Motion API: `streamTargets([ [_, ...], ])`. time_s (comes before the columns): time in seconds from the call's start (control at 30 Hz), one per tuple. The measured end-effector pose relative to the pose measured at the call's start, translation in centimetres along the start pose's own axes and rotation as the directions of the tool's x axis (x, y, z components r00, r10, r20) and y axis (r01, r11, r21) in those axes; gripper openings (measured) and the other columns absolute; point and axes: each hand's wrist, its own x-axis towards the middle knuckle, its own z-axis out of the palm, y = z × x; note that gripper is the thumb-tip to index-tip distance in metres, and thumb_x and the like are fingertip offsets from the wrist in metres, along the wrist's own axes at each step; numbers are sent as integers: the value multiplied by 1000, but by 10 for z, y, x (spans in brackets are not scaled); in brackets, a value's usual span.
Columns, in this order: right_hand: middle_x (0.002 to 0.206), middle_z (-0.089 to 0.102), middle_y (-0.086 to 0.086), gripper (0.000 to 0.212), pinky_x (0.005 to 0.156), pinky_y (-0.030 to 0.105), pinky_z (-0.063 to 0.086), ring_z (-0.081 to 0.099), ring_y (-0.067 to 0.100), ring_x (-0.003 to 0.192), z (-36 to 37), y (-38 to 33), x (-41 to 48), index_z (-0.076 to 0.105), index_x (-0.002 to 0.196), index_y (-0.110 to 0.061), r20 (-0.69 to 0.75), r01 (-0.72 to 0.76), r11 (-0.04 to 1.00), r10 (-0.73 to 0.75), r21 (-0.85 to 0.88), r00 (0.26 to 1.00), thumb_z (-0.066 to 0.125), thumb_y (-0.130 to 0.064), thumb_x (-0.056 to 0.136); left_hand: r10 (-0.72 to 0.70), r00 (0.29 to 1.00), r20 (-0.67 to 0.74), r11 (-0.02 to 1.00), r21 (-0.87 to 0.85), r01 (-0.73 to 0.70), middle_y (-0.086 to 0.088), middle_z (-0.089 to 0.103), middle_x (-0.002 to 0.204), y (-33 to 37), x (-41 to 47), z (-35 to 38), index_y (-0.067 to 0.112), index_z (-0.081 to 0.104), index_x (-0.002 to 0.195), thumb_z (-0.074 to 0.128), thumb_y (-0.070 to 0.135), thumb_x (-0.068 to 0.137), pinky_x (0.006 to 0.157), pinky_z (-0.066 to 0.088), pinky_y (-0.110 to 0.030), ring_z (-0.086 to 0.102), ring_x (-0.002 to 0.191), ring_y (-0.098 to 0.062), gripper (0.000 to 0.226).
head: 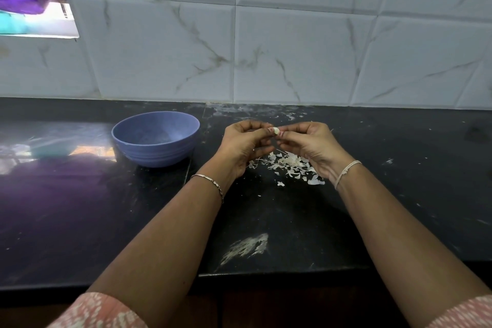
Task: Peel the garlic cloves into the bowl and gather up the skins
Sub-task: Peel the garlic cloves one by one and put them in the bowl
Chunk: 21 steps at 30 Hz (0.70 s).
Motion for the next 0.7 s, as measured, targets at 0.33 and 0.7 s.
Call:
streamTargets([
  [0.33, 73, 68, 12, 7, 67, 22, 58, 65, 13, 64, 4, 1, -2, 69, 85, 5, -65, 11, 998, -15, -62, 998, 72, -1, 83, -10, 1000, -1, 1000, 24, 10, -9, 68, 79, -1, 1, 0, 2, 69, 88, 72, 0, 83, 64, 61, -27, 63, 63, -11, 6],
  [0.7, 70, 67, 12, 12, 69, 24, 57, 63, 17, 66, 6, 4, 2, 68, 80, 4, -138, -8, 998, -1, -66, 990, 75, -5, 82, 28, 998, 60, 997, 67, -32, -5, 71, 74, -2, 1, -1, 1, 70, 91, 68, -2, 86, 61, 59, -21, 69, 65, -9, 6],
])
